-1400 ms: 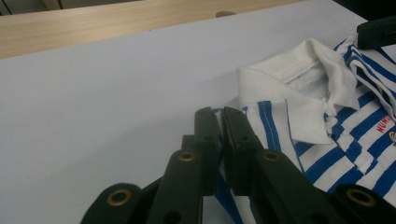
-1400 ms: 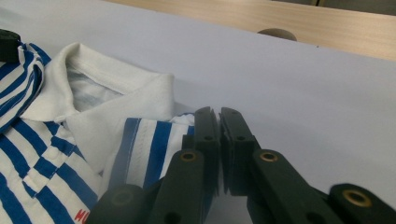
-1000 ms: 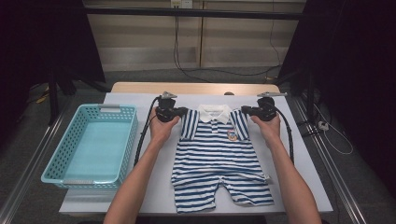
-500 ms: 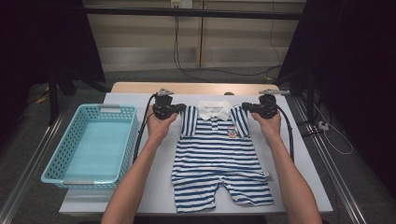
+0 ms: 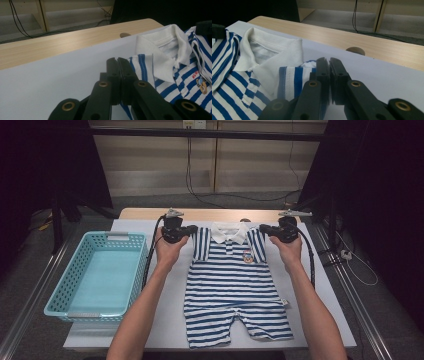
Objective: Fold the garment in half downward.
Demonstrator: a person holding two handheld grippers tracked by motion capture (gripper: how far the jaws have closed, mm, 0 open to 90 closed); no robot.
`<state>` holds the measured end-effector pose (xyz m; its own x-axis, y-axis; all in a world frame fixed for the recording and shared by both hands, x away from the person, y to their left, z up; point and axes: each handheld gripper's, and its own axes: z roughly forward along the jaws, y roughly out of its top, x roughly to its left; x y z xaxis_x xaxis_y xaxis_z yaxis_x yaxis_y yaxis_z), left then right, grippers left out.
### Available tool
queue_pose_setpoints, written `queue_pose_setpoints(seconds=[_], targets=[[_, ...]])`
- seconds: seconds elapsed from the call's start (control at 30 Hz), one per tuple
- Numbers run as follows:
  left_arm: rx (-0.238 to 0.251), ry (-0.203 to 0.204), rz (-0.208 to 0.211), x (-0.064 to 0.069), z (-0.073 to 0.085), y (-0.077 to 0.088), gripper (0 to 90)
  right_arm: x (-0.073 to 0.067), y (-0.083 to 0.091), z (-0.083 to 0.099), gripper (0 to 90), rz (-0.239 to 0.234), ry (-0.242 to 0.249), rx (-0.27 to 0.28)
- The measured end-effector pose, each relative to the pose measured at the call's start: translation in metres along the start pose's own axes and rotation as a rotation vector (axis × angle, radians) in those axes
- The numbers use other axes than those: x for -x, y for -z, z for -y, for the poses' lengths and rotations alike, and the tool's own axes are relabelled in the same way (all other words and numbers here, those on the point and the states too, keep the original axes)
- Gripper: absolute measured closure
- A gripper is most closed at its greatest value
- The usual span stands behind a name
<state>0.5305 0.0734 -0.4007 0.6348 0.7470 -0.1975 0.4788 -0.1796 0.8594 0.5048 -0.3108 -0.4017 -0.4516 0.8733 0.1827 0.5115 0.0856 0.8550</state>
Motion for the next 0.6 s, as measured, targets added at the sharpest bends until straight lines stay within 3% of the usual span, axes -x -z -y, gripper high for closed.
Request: queue_pose_setpoints(seconds=[0.03,0.07,0.23,0.33,0.6], targets=[[-0.033,-0.039,-0.001,-0.002,-0.002,0.002,88.8,0.000,0.001,-0.001,86.8,0.002,-0.002,0.000],[-0.006,-0.005,-0.003,0.001,-0.003,0.000,88.8,0.000,0.001,-0.001,86.8,0.002,0.002,-0.001],[0.013,-0.016,-0.006,0.004,-0.010,0.002,88.7,-0.001,0.004,-0.009,86.7,0.006,0.007,0.014],[-0.001,-0.036,-0.011,0.004,-0.010,0.004,88.7,-0.002,0.006,-0.013,86.8,0.004,0.008,0.026],[0.018,-0.032,-0.010,0.003,-0.016,0.007,88.7,-0.002,0.008,-0.016,86.8,0.008,0.012,0.036]])
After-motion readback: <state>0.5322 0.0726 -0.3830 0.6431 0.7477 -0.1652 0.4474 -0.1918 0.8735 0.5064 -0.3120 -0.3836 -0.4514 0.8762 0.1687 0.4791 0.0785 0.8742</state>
